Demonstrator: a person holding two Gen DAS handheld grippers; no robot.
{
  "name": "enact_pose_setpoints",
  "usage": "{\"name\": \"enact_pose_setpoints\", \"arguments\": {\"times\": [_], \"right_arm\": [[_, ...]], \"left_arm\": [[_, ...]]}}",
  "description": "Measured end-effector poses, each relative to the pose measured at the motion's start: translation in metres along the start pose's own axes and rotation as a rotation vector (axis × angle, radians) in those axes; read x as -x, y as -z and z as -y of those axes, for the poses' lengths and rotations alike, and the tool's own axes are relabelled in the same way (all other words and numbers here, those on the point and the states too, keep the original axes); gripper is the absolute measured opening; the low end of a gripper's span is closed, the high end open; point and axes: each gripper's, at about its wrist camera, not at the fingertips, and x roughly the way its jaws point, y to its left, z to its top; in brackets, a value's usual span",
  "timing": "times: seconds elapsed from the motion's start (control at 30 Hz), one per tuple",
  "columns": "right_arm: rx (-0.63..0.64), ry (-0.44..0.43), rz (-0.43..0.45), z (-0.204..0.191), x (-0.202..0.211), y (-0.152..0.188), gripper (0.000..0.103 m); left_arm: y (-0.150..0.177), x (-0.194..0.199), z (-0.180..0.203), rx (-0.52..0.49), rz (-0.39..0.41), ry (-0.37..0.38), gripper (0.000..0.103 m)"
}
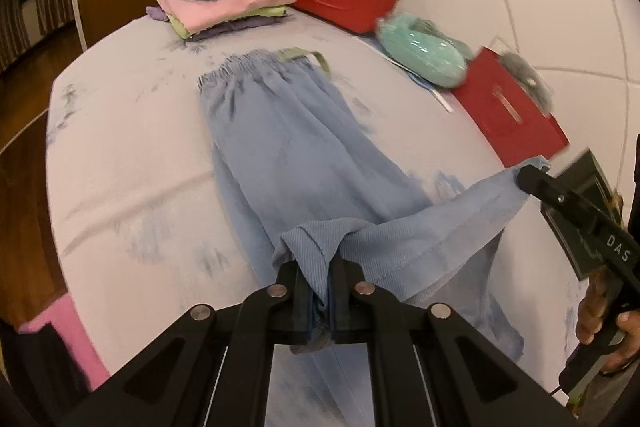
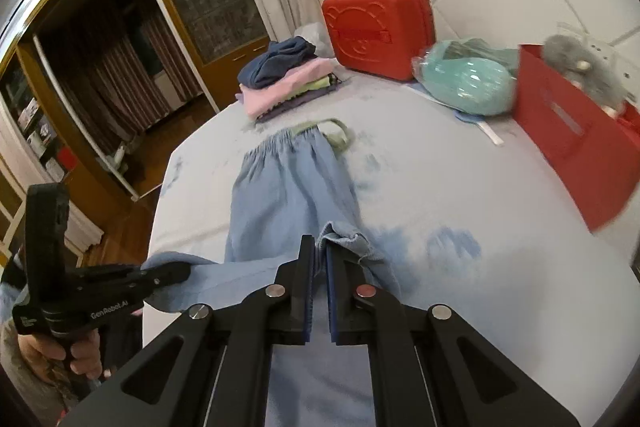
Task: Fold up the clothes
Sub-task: 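Lift the cuffs with both tools and fold them toward the waistband, then lay the folded legs on the waistband and open both tools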
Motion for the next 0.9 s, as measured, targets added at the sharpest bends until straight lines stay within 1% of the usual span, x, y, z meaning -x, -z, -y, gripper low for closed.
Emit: {"name": "enact_pose_setpoints", "arguments": {"times": [0.2, 0.33, 0.43, 0.5, 0.53, 0.57, 0.6, 0.63, 0.67, 0.7, 0.77, 0.83, 0.9], "right_arm": [[-0.006, 0.014, -0.04, -0.015, -0.086, -0.063, 0.005], [-0.006, 0.018, -0.064, -0.025, -0.147, -0.112, 0.005], [-0.007, 0.011, -0.091, -0.028, -0.181, -0.137, 0.005], [-0.032, -0.006, -0.132, -0.026, -0.201, -0.148, 0.009], [-0.051, -0.007, -0.148, -0.023, -0.208, -0.151, 0.016], [-0.064, -0.003, -0.156, -0.02, -0.21, -0.152, 0.04], [-0.077, 0.001, -0.162, -0.018, -0.212, -0.152, 0.06], [-0.086, 0.004, -0.161, -0.014, -0.207, -0.151, 0.062], [-0.095, 0.007, -0.16, -0.01, -0.203, -0.149, 0.062], [-0.103, 0.01, -0.159, -0.006, -0.199, -0.147, 0.062], [-0.102, 0.029, -0.153, 0.001, -0.182, -0.138, 0.062], [-0.095, 0.051, -0.161, 0.007, -0.162, -0.124, 0.062], [-0.092, 0.084, -0.178, 0.013, -0.137, -0.102, 0.062]], "left_arm": [[-0.079, -0.047, -0.059, 0.007, -0.026, 0.015, 0.003], [-0.129, -0.079, -0.096, 0.027, -0.033, 0.012, 0.003], [-0.152, -0.102, -0.116, 0.05, -0.054, -0.002, 0.003], [-0.161, -0.117, -0.126, 0.057, -0.094, 0.0, 0.008], [-0.162, -0.122, -0.128, 0.053, -0.113, 0.006, 0.01], [-0.163, -0.127, -0.13, 0.046, -0.132, 0.013, 0.019], [-0.163, -0.126, -0.129, 0.024, -0.13, 0.015, 0.034], [-0.163, -0.121, -0.127, -0.014, -0.1, 0.001, 0.046], [-0.164, -0.113, -0.125, -0.039, -0.067, -0.008, 0.067], [-0.166, -0.104, -0.124, -0.058, -0.037, -0.012, 0.07], [-0.168, -0.09, -0.122, -0.088, 0.01, -0.024, 0.07], [-0.166, -0.083, -0.115, -0.126, 0.03, -0.032, 0.07], [-0.158, -0.083, -0.108, -0.151, 0.025, -0.028, 0.07]]}}
